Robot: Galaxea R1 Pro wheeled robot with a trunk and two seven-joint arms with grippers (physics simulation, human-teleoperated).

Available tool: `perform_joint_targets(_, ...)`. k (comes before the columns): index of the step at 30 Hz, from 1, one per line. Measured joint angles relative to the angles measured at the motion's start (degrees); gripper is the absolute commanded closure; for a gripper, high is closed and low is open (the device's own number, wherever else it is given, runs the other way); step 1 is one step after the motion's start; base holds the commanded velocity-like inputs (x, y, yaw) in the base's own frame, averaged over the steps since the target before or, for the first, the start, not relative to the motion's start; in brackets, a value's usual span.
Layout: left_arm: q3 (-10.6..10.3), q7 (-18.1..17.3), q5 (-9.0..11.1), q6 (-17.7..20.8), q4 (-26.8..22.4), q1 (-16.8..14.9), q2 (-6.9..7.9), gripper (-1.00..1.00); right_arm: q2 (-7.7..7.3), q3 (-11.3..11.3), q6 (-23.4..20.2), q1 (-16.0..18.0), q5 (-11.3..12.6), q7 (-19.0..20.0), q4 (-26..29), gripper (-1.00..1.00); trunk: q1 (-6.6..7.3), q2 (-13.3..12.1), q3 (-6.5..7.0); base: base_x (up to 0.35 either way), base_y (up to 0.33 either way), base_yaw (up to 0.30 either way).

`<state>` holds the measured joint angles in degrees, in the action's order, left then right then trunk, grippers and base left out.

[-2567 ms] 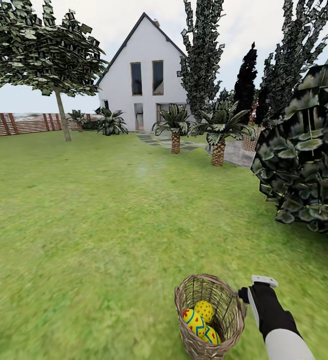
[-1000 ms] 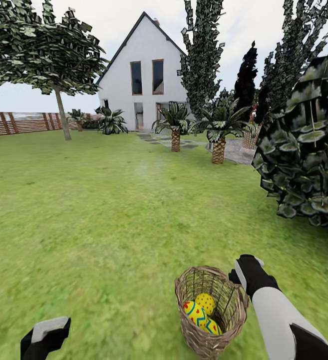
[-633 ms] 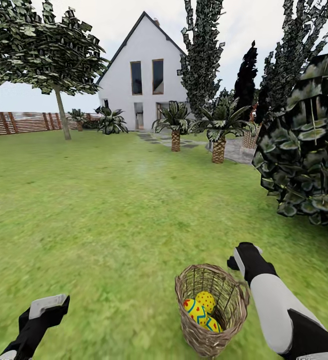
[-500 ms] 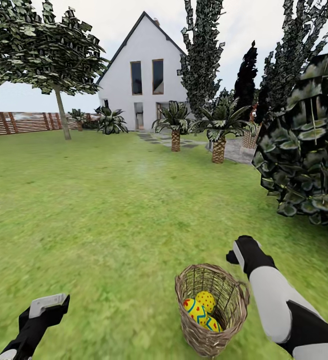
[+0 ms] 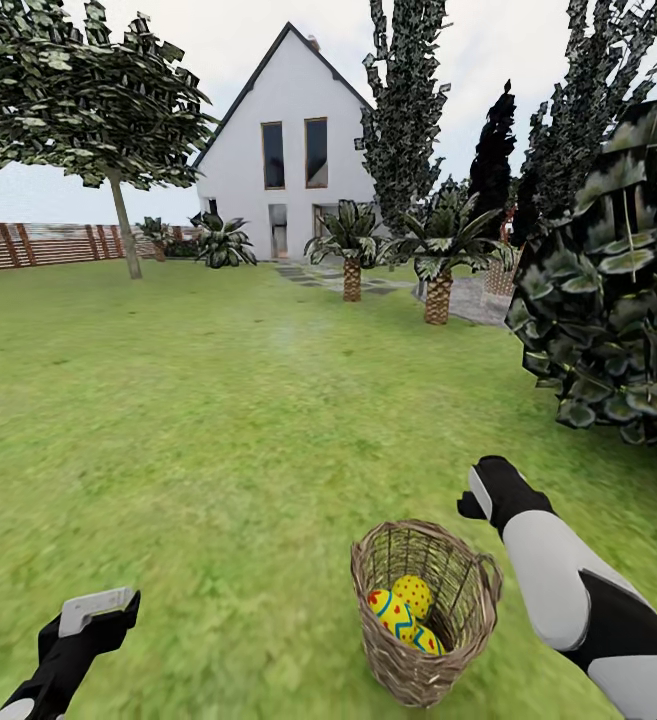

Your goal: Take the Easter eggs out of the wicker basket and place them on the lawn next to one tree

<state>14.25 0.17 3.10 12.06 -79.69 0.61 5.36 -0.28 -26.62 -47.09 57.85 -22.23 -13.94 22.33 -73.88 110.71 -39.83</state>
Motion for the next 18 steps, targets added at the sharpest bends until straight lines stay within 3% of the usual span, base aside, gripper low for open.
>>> perform_joint_targets(18, 0.0, -0.2, 0.2, 0.1, 0.1, -0.1, 0.08, -1.00, 0.07, 0.0, 0.0, 1.2, 0.2, -0.2, -1.5, -1.00, -3.95, 7.2, -3.23, 0.000, 0.000, 0.000)
